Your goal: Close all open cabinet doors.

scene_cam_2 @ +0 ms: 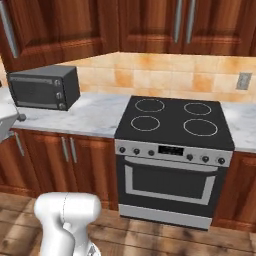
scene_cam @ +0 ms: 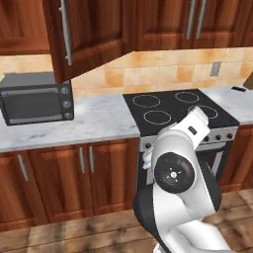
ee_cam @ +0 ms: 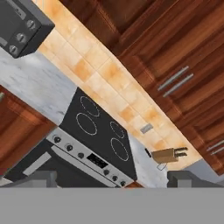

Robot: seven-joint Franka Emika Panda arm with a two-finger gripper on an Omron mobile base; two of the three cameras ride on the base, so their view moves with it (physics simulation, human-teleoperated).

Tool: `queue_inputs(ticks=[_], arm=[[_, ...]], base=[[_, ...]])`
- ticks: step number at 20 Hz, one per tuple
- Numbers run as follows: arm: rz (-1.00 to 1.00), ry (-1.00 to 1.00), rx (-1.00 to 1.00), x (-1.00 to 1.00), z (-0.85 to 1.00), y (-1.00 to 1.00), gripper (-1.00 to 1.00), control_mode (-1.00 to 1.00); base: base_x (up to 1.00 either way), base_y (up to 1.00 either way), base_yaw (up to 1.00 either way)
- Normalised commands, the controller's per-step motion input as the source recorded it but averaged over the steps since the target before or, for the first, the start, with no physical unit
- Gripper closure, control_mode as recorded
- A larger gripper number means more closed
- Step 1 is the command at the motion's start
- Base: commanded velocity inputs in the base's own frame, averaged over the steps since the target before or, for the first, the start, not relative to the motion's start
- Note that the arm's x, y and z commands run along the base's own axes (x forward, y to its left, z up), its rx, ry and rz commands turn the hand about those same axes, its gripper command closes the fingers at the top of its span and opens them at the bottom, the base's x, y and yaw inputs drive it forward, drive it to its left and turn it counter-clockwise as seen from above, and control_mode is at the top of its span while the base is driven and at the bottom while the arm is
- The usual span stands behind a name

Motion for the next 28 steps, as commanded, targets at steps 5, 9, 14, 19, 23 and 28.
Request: queue_inputs(ticks=[5, 9, 14, 19, 23, 28], arm=[[0.00, 0.00, 0.00, 0.00, 0.00, 0.00, -1.00, 1.00], [0.00, 0.00, 0.00, 0.00, 0.00, 0.00, -1.00, 1.00], [0.00, 0.00, 0.00, 0.00, 0.00, 0.00, -1.00, 1.00], [0.00, 0.00, 0.00, 0.00, 0.00, 0.00, -1.00, 1.00], [0.00, 0.00, 0.00, 0.00, 0.00, 0.00, -1.00, 1.00], [0.00, 0.00, 0.00, 0.00, 0.00, 0.00, -1.00, 1.00]], base=[[-0.30, 1.00, 0.00], [-0.13, 1.00, 0.00], [0.00, 0.97, 0.00], [0.39, 0.56, -0.01], [0.71, 0.14, -0.05], [0.42, 0.10, -0.04]])
